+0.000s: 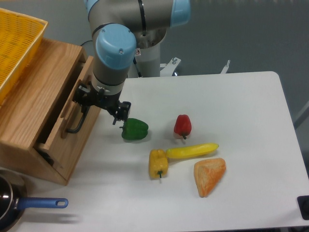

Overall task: Slide the top drawer open
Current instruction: 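Pull the drawer handle outward away from the cabinet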

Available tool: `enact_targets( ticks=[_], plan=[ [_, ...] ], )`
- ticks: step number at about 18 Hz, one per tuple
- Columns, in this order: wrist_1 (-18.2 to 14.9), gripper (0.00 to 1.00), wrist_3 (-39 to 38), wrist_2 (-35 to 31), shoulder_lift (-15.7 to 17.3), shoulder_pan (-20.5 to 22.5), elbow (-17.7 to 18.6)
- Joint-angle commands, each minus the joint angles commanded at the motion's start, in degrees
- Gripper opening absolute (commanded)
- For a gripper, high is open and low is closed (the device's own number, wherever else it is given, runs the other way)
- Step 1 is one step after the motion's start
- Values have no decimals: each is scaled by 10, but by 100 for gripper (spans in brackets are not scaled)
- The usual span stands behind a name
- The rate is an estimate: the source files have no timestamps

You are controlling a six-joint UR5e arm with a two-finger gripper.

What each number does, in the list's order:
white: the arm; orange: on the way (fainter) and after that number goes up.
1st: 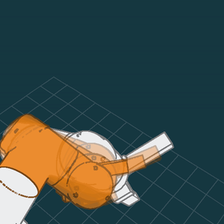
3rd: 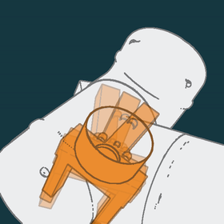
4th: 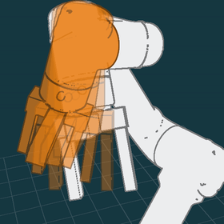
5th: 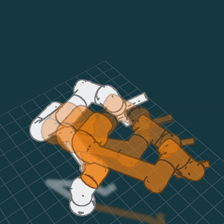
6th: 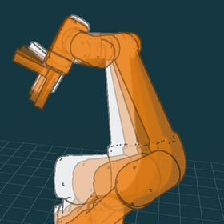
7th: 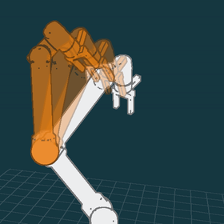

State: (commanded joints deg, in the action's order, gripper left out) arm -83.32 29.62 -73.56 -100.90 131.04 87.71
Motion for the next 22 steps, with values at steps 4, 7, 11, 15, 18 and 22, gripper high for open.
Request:
enact_targets(
  ticks=[4, 7, 11, 15, 18, 22],
  plan=[
    [1, 100, 1, -2, 0, 6, 0],
    [0, 100, 9, -2, 0, 16, -1],
    [-1, 100, 23, -3, 0, 33, -2],
    [-1, 100, 23, -16, -1, 38, -5],
    [0, 100, 23, -21, -2, 42, -5],
    [0, 100, 24, -21, -2, 47, -6]
  ],
)
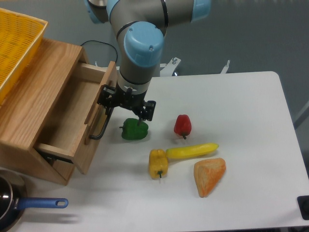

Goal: Slide the top drawer open

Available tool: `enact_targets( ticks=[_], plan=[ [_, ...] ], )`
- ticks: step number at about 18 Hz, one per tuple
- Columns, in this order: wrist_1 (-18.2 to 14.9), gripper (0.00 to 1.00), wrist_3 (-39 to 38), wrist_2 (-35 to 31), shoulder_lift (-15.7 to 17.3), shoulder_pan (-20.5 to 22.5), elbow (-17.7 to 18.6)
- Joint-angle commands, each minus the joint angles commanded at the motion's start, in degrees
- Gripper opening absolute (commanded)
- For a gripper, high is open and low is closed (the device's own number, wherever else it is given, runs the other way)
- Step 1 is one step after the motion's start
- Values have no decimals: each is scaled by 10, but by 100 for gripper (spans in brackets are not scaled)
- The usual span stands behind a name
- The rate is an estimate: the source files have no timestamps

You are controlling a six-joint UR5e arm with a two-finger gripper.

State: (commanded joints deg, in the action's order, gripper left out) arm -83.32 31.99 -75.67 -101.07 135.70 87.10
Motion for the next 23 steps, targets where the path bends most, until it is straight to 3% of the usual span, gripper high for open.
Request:
enact_targets(
  ticks=[23],
  plan=[
    [0, 100, 30, -20, 0, 43, -5]
  ],
)
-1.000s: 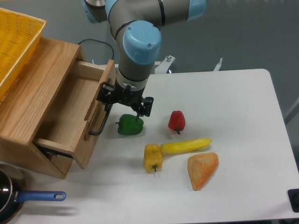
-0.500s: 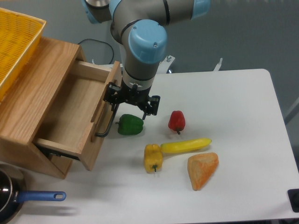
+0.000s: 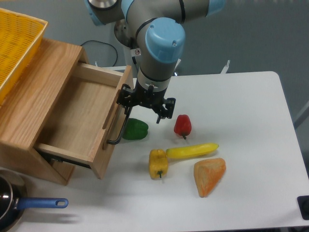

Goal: Slide the top drawer open

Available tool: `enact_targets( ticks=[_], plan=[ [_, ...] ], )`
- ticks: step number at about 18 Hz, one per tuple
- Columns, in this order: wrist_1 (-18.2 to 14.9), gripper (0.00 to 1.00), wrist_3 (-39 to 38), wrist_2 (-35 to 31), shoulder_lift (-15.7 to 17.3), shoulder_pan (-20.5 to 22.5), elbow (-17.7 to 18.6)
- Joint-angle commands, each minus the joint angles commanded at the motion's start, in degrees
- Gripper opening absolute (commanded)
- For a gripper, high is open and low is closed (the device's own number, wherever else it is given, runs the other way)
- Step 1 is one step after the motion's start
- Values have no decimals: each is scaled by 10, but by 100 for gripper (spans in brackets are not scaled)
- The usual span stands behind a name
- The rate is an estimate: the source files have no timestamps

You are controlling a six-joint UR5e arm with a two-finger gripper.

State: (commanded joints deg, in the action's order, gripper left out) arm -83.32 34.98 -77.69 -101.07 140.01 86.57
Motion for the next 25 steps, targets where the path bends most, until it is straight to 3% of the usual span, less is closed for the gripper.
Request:
enact_targets(
  ticks=[25],
  plan=[
    [-6, 100, 24, 9, 8, 10, -16]
  ],
)
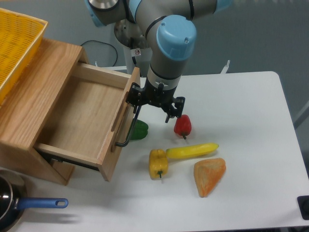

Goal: Slide the top drawer open

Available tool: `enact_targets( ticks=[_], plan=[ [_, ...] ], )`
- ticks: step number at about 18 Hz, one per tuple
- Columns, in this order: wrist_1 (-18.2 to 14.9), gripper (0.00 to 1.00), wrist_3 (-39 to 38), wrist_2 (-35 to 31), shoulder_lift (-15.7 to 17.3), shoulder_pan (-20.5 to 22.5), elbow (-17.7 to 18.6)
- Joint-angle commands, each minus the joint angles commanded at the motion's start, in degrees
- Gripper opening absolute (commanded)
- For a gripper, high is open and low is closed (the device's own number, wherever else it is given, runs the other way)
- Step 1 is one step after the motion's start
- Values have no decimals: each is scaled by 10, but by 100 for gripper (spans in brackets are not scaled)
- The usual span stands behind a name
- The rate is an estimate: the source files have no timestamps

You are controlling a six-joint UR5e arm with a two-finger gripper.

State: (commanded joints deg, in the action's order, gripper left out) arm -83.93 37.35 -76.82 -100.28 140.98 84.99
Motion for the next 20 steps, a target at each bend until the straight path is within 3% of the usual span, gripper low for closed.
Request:
enact_targets(
  ticks=[7, 14, 20],
  plan=[
    [-4, 100, 12, 11, 7, 20, -1],
    [1, 100, 140, 6, 11, 52, 0],
    [1, 100, 306, -2, 11, 90, 3]
  ],
)
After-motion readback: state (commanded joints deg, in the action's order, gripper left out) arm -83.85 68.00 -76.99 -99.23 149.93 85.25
